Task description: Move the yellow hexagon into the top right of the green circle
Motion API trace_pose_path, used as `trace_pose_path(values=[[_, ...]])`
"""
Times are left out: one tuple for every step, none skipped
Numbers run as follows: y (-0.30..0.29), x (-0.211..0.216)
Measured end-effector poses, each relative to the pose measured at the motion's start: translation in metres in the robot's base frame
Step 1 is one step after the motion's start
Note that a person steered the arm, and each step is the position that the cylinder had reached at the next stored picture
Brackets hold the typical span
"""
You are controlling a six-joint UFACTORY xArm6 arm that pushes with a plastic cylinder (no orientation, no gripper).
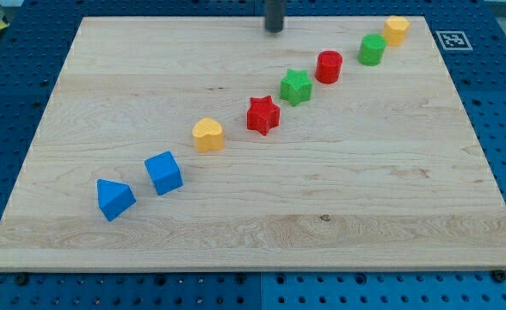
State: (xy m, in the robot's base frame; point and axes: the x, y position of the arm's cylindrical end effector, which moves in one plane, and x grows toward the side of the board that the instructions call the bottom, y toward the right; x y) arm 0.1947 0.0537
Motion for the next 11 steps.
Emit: trace_pose_path(values=[[0.007,-0.003],[0.058,-0.002],[0.172,-0.002],[0.255,0.01],[0.245,0.035],[0.21,0.025],[0.173,0.017],[0.161,0.035],[0.163,0.026],[0.132,-0.004],[0.109,0.002]])
